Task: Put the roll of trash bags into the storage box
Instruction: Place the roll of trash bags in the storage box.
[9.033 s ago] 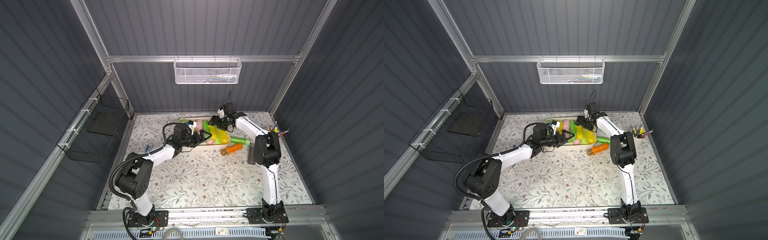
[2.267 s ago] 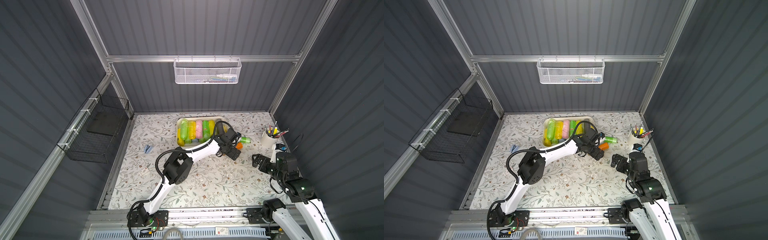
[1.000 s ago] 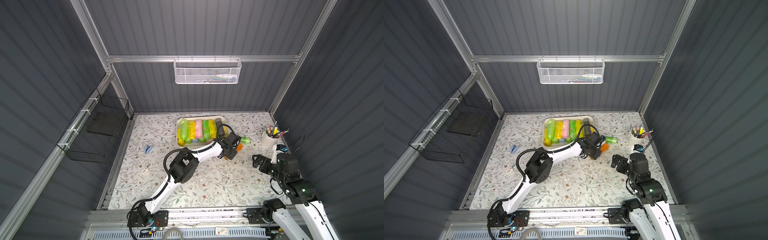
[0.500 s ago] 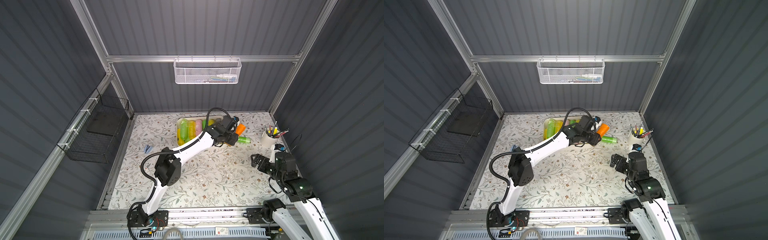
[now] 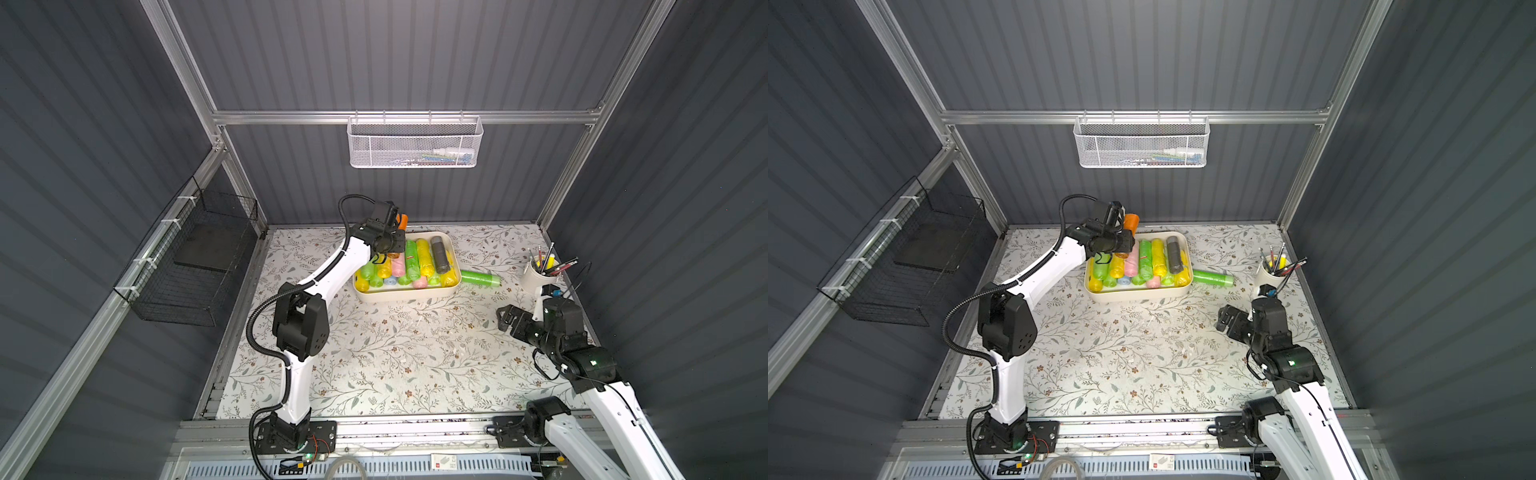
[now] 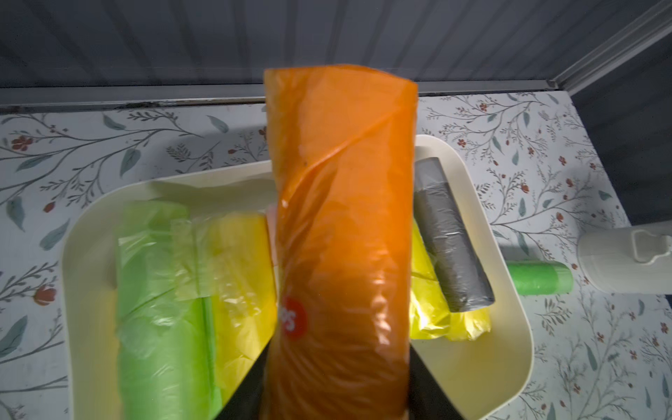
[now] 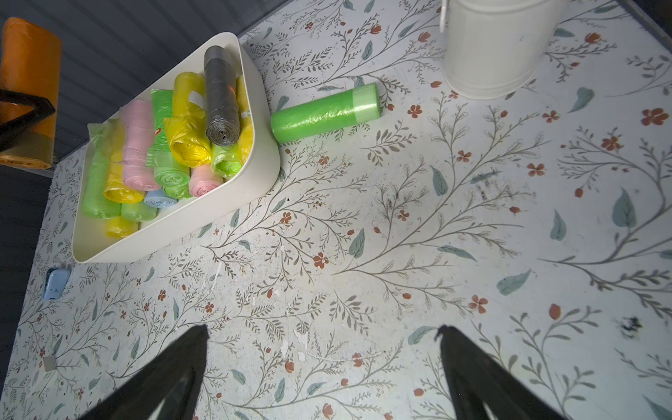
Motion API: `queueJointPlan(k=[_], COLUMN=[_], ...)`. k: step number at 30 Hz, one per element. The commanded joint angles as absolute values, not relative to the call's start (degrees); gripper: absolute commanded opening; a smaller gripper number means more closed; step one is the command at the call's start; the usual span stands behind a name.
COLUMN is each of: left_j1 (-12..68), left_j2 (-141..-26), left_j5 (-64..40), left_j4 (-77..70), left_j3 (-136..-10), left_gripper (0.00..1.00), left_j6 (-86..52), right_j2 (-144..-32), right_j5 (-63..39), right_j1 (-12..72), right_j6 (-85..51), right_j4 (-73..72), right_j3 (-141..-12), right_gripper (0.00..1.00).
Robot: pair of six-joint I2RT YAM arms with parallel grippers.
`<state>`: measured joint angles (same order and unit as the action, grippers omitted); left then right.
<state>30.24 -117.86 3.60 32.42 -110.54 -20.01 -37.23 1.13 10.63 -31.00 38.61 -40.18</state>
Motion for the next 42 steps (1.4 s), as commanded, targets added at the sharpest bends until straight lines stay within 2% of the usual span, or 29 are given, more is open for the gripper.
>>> queueJointPlan(k=[1,14,25,28,32,36,41,42], left_j1=[28.7,25.8,25.0,25.0,25.0,24.9,25.0,25.0], left_j2=[-119.1,-122.8,-125.3,-125.8,-124.1,-121.5,-119.0,-118.3], left_j5=[6.6,11.8,10.4,9.9,10.1,10.5,10.6,10.8], left_j4=[33.7,35.6,35.3,35.1,33.0,31.2,31.3,31.1], left_j3=[-110.1,-109.2,-109.6,-109.6,-107.5,-105.8,-105.4,-105.1], left_gripper=[0.47,0.48,0.5,0.61,0.61,0.65,0.83,0.94], left_j6=[-20.5,-20.5,-22.2,-22.7,-22.8,-22.3,-21.2,-21.0], right_j2=[-37.4,-39.3,-41.5,-42.0,-42.4,-42.9,-48.4,-50.6], right_j5=[0.7,-0.1,-1.1,-1.3,-1.8,-0.6,2.0,2.8], right_j1=[10.4,10.4,10.4,10.4,10.4,10.4,10.4,10.4], right_j6=[-30.4,-30.5,-29.6,-29.7,-29.9,-29.5,-27.6,-27.7], right_j4=[38.2,37.0,37.6,37.8,38.0,38.0,37.8,38.1], right_j3=[-41.2,-40.3,-41.4,-41.5,-41.8,-42.2,-45.3,-46.4], right_gripper=[0.99,0.99,0.99,0.99,0.99,0.99,0.99,0.99])
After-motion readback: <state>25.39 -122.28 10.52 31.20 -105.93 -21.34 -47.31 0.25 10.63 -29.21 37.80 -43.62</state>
